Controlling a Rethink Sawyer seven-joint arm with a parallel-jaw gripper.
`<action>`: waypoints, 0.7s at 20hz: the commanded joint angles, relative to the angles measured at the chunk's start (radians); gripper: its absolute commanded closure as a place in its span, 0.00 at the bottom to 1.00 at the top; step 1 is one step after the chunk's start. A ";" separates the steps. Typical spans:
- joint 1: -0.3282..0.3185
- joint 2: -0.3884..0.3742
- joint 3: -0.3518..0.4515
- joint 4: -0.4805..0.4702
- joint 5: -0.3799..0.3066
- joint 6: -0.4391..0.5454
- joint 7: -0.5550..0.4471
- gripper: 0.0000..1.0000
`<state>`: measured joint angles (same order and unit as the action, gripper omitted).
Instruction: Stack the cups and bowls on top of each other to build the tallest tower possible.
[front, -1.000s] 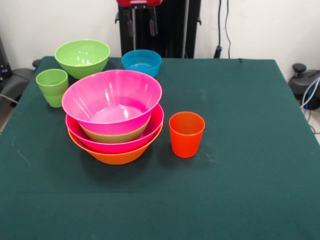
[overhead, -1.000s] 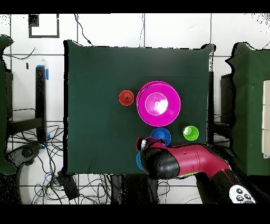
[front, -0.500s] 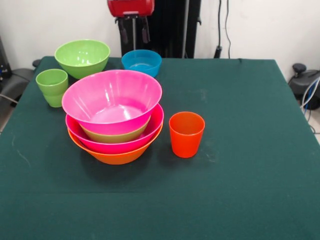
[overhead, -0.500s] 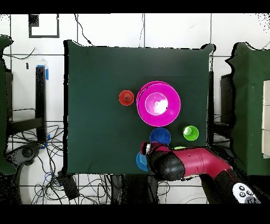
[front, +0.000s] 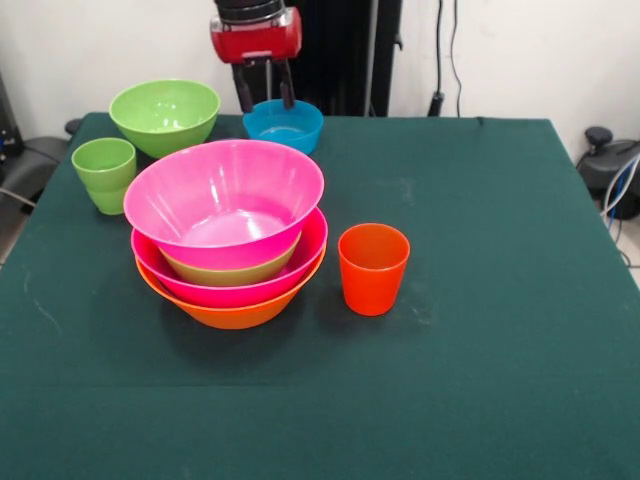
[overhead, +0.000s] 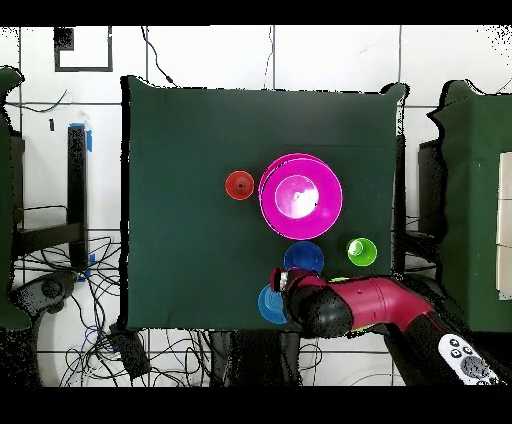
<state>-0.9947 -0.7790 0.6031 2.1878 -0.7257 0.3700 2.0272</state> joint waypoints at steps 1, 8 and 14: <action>-0.012 0.095 0.008 -0.115 -0.090 -0.007 -0.100 0.00; -0.028 0.139 0.022 -0.163 -0.109 -0.003 -0.135 0.00; -0.060 0.155 0.052 -0.184 -0.106 0.035 -0.188 0.00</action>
<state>-1.0577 -0.6753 0.6125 2.0743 -0.7326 0.3700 2.0272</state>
